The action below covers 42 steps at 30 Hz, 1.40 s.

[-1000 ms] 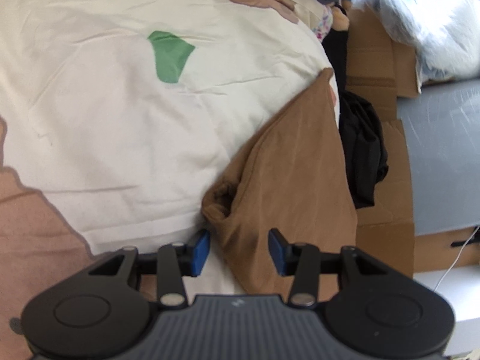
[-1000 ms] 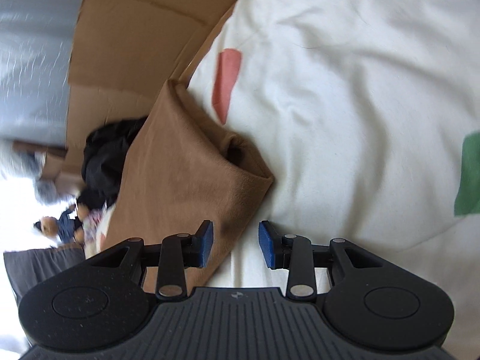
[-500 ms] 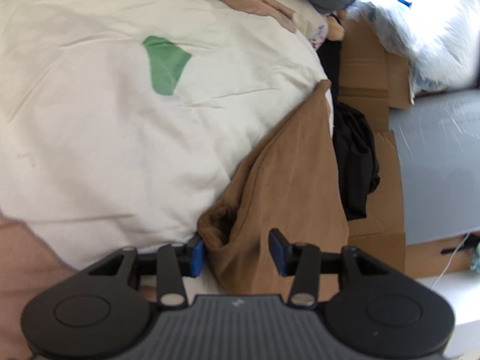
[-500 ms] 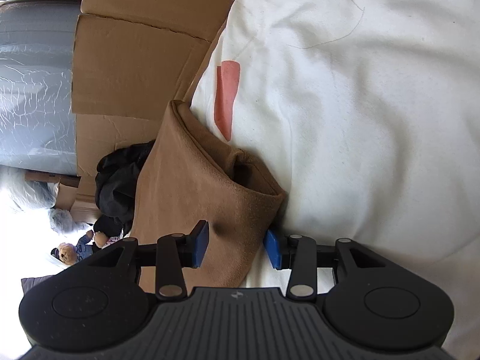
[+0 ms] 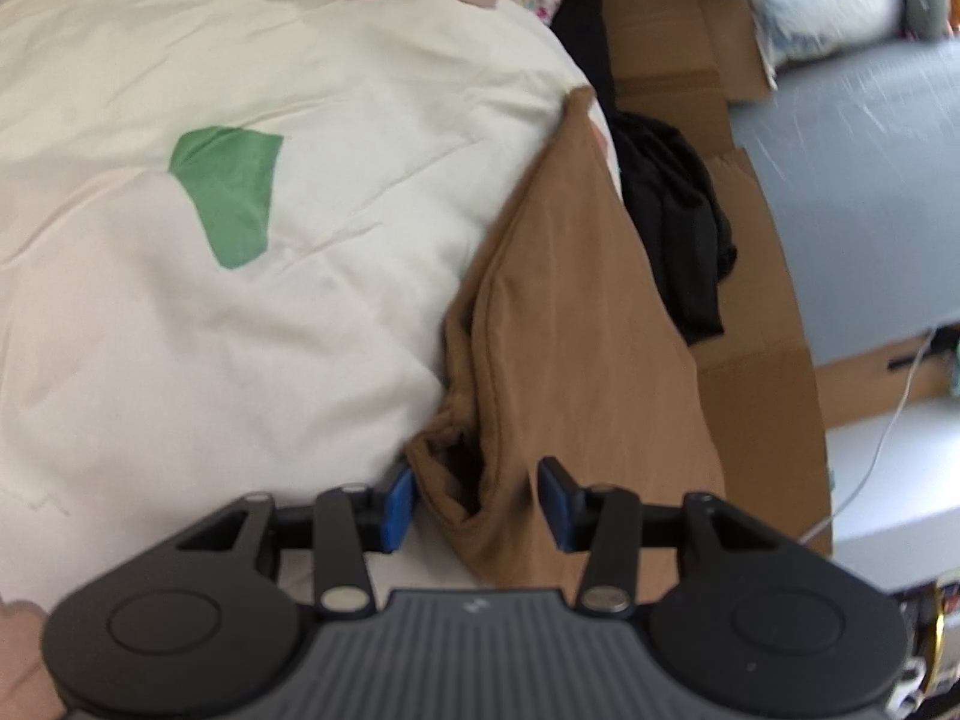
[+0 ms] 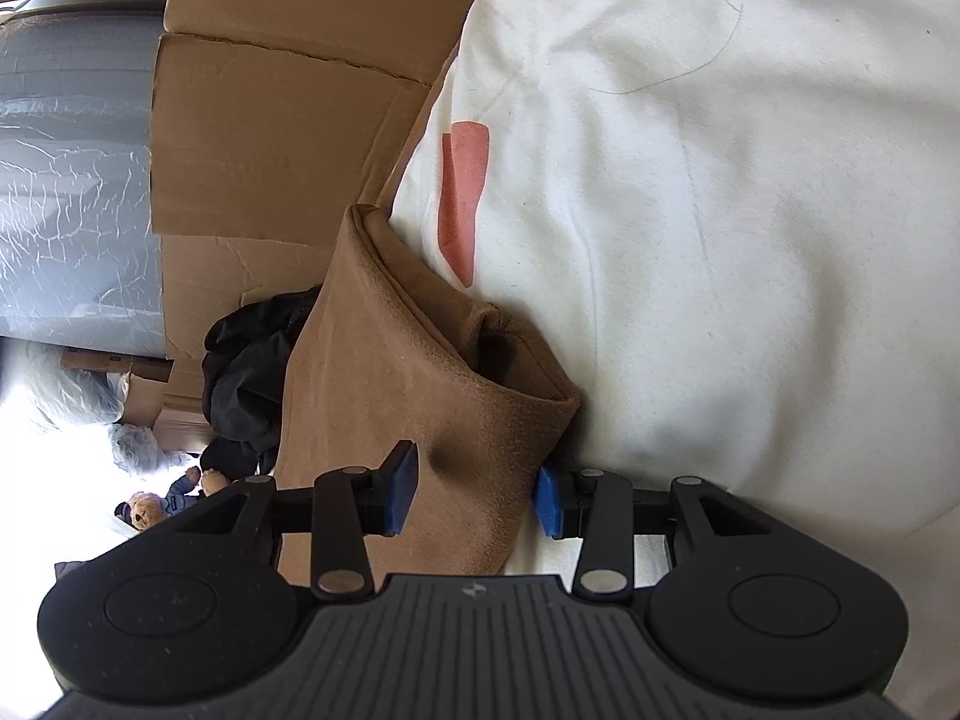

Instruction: Fold clothes

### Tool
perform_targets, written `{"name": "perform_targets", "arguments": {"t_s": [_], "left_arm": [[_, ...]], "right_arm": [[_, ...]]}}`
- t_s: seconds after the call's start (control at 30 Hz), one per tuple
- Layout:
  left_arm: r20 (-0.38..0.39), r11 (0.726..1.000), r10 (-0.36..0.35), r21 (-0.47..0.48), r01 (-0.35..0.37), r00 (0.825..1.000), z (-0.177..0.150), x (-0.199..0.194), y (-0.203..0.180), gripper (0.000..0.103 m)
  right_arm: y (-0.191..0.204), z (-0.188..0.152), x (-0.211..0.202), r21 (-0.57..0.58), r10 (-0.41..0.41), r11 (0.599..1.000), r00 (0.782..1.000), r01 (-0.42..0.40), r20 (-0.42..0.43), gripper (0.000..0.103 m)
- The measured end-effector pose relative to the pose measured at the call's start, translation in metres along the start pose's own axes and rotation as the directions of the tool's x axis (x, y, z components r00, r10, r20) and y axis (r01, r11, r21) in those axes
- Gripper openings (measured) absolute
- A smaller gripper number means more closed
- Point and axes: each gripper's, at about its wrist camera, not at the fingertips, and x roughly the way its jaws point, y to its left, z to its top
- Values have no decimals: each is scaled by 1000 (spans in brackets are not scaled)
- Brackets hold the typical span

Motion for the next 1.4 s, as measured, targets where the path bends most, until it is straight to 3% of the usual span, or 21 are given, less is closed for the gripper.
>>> {"name": "perform_targets", "arguments": {"t_s": [0.3,0.33,0.37,0.4,0.43,0.53,0.83,1.4], "left_arm": [[-15,999,-31,18,31,999,3,10,2,53],[-15,999,-35,23,35,999,3,11,0,43],[-23,999,-33,21,33,999,4,13,0,28],[-43,1000,-15,7,15,999,4,15,1,9],[-58,1000,4,-4,-4,998,3,16,2,8],[-52,1000,28,4,-28,998,1,13,-4,7],[-29,998,57,-29,-58,998,-11,-8,-32,6],[-102,993,79,-81,-88,992,-91,-43,-51,6]], "right_arm": [[0,-5,-2,-16,-4,1000,1000,3,-15,44],[0,-4,-1,-18,-4,1000,1000,4,-15,44],[2,-1,1,-31,-4,1000,1000,3,-18,43],[2,1,3,-36,-6,999,1000,5,-21,35],[2,2,3,-36,-17,999,1000,16,-23,20],[2,4,3,-58,-46,997,999,45,-29,6],[26,18,-9,-134,-113,985,993,107,-37,3],[28,24,-75,-187,-194,965,980,182,-48,3]]}}
